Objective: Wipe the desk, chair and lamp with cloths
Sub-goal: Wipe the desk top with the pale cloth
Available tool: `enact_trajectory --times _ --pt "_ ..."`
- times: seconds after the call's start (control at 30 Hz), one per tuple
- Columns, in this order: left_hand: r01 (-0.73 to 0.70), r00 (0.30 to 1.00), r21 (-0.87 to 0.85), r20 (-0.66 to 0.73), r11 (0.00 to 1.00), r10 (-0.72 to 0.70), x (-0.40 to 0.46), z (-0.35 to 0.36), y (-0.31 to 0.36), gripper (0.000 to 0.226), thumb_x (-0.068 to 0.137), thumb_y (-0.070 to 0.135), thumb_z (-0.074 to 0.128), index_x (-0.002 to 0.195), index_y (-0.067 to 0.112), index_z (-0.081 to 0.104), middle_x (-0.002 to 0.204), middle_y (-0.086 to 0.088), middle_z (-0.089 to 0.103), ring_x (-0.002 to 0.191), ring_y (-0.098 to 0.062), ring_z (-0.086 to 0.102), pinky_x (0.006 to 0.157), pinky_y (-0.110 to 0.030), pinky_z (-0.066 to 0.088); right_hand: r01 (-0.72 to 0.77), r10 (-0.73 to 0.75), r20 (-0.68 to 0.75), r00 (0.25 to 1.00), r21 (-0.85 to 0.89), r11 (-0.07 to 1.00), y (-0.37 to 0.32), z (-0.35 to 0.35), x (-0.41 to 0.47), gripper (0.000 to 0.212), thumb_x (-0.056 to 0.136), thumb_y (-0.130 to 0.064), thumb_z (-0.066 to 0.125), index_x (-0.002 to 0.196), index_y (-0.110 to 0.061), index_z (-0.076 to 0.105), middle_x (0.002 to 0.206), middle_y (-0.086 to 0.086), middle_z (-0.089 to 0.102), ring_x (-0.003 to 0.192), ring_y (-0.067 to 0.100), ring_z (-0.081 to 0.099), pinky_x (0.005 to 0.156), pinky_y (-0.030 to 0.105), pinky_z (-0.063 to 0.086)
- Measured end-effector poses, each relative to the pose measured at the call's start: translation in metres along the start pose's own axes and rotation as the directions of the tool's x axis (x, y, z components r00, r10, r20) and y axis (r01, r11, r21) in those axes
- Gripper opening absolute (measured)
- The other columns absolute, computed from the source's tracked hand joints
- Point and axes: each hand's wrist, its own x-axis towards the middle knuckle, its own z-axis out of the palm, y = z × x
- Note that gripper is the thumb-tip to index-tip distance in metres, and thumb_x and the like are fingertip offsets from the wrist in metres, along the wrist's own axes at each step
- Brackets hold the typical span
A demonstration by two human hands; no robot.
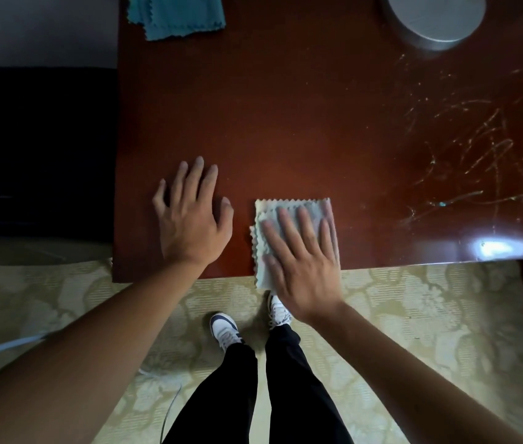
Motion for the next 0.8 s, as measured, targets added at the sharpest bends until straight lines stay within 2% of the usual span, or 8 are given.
enact_trajectory --times 0.13,0.2,0.27,0.33,0.47,0.67,0.73,0.8 --pt "0.007 1.000 0.005 0.016 1.000 -0.007 0.001 -0.001 0.000 0.057 0.093 0.042 0.038 0.145 0.020 0.045 0.157 -0.003 0.037 0.148 -0.023 0.027 0.117 -0.052 0.018 0.211 -0.209 0.054 0.976 -0.039 0.977 0.043 -0.011 0.023 0.052 0.106 -0.042 0.029 0.155 -0.025 0.031 0.162 0.005 0.027 0.151 0.033 0.019 0.120 0.061 0.014" --pt "0.010 1.000 0.007 0.025 1.000 -0.010 0.001 -0.002 0.001 0.057 0.094 0.042 0.037 0.145 0.020 0.045 0.157 -0.003 0.037 0.148 -0.023 0.027 0.118 -0.051 0.018 0.078 -0.076 0.038 0.996 -0.053 0.996 0.075 -0.022 0.057 0.054 0.105 -0.045 0.024 0.156 -0.026 0.027 0.162 0.007 0.029 0.151 0.033 0.018 0.122 0.059 0.004" --pt "0.010 1.000 0.013 0.027 1.000 -0.011 0.001 -0.003 0.000 0.057 0.094 0.043 0.036 0.146 0.020 0.044 0.157 -0.003 0.037 0.148 -0.023 0.027 0.118 -0.051 0.018 -0.162 0.163 0.048 0.986 -0.019 0.987 0.092 -0.025 0.092 0.058 0.103 -0.051 0.010 0.158 -0.033 0.011 0.167 0.000 0.012 0.154 0.024 0.001 0.123 0.049 -0.006" --pt "0.017 1.000 0.002 0.021 1.000 -0.017 0.001 -0.002 0.001 0.056 0.095 0.042 0.036 0.145 0.018 0.043 0.157 -0.004 0.038 0.148 -0.022 0.028 0.119 -0.051 0.018 -0.249 0.249 0.046 0.967 -0.001 0.968 0.086 -0.026 0.115 0.059 0.102 -0.052 0.006 0.158 -0.035 0.007 0.167 -0.003 0.004 0.154 0.021 -0.007 0.123 0.047 -0.007" --pt "0.048 0.999 -0.030 0.002 0.998 -0.048 0.003 -0.001 0.000 0.055 0.096 0.039 0.035 0.145 0.015 0.042 0.155 -0.004 0.041 0.147 -0.020 0.030 0.119 -0.049 0.018 0.113 -0.111 0.023 0.994 -0.084 0.990 0.022 -0.013 0.103 0.054 0.106 -0.046 0.018 0.157 -0.030 0.022 0.164 0.002 0.023 0.154 0.028 0.010 0.122 0.057 -0.001" --pt "0.039 0.999 -0.021 -0.004 0.999 -0.039 0.002 -0.002 0.000 0.052 0.098 0.038 0.037 0.144 0.016 0.045 0.154 -0.003 0.042 0.147 -0.019 0.031 0.118 -0.049 0.021 0.489 -0.484 0.113 0.868 -0.018 0.872 0.002 -0.010 0.085 0.053 0.105 -0.043 0.027 0.155 -0.024 0.032 0.162 -0.001 0.028 0.153 0.024 0.015 0.121 0.057 0.015" --pt "0.036 0.999 -0.029 -0.021 0.999 -0.036 0.002 -0.003 0.000 0.052 0.098 0.038 0.039 0.143 0.015 0.047 0.153 -0.003 0.045 0.146 -0.019 0.033 0.117 -0.048 0.022 0.499 -0.489 0.122 0.864 -0.074 0.863 0.019 -0.018 0.131 0.053 0.105 -0.042 0.027 0.154 -0.025 0.033 0.160 0.002 0.031 0.152 0.027 0.020 0.121 0.059 0.012" --pt "0.036 0.999 -0.025 -0.023 0.999 -0.036 0.002 -0.003 0.000 0.052 0.098 0.038 0.039 0.143 0.014 0.047 0.153 -0.003 0.045 0.146 -0.019 0.033 0.118 -0.047 0.022 0.330 -0.325 0.069 0.943 -0.085 0.940 0.032 -0.025 0.190 0.052 0.106 -0.042 0.022 0.155 -0.027 0.031 0.161 0.003 0.031 0.152 0.027 0.019 0.122 0.058 0.006"
